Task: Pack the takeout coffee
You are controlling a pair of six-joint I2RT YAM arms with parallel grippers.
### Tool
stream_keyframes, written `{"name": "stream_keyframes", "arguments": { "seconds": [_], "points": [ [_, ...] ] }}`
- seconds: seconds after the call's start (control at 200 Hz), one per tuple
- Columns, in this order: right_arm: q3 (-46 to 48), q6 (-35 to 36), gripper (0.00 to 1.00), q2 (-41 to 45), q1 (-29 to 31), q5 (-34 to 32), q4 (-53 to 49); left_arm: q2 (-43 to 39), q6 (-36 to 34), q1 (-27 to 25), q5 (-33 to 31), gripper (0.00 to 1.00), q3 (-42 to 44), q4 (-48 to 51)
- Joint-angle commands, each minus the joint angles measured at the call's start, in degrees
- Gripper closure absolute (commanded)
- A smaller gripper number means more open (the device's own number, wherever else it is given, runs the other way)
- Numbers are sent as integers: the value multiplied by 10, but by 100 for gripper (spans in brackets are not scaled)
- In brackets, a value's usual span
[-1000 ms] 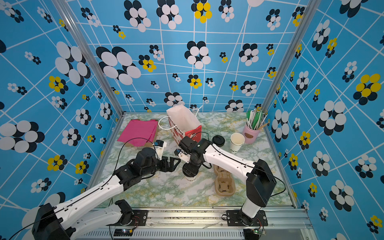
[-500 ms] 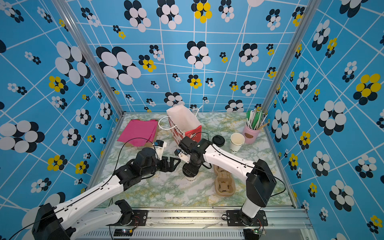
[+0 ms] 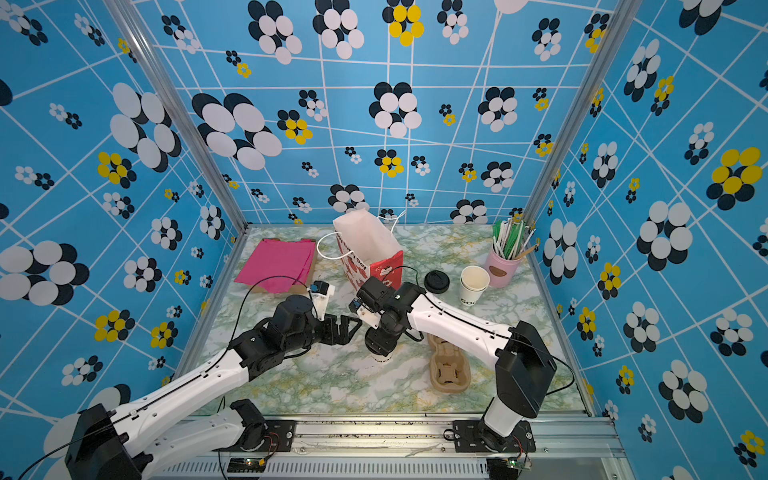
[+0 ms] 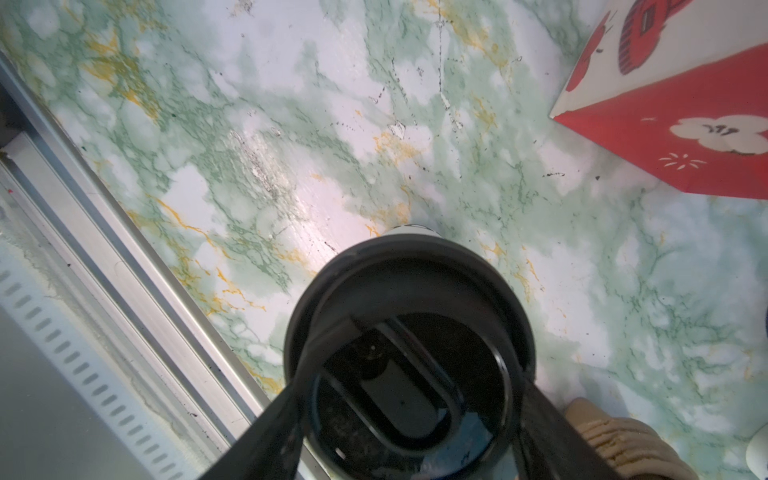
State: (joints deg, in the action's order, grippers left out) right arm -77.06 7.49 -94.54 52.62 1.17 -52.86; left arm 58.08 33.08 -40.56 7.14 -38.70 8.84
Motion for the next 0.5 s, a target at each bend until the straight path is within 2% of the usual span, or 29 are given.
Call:
{"name": "stream_keyframes", "arguments": {
  "seconds": [0.0,0.495],
  "points": [
    [57,-12,27,-51,16,-7,-66,8,10,6,3,0,2,-21],
    [85,-31,27,-51,19,4,-60,70,39,4,68,14,2,-40]
  ]
}}
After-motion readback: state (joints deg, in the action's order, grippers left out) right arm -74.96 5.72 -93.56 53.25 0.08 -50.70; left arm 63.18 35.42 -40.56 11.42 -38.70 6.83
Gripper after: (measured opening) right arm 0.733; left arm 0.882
